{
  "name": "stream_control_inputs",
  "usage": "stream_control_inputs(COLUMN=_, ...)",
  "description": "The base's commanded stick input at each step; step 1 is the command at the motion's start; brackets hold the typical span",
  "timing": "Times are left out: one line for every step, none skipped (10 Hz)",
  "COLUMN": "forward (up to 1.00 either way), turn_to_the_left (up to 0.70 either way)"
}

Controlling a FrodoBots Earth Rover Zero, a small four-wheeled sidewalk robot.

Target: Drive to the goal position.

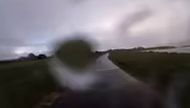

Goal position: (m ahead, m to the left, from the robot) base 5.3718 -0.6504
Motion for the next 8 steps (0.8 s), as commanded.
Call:
stream_control_inputs(forward=0.7, turn_to_the_left=0.0)
stream_control_inputs(forward=0.7, turn_to_the_left=0.0)
stream_control_inputs(forward=0.7, turn_to_the_left=0.0)
stream_control_inputs(forward=0.7, turn_to_the_left=0.0)
stream_control_inputs(forward=0.7, turn_to_the_left=0.0)
stream_control_inputs(forward=0.7, turn_to_the_left=0.0)
stream_control_inputs(forward=0.7, turn_to_the_left=0.0)
stream_control_inputs(forward=0.7, turn_to_the_left=0.0)
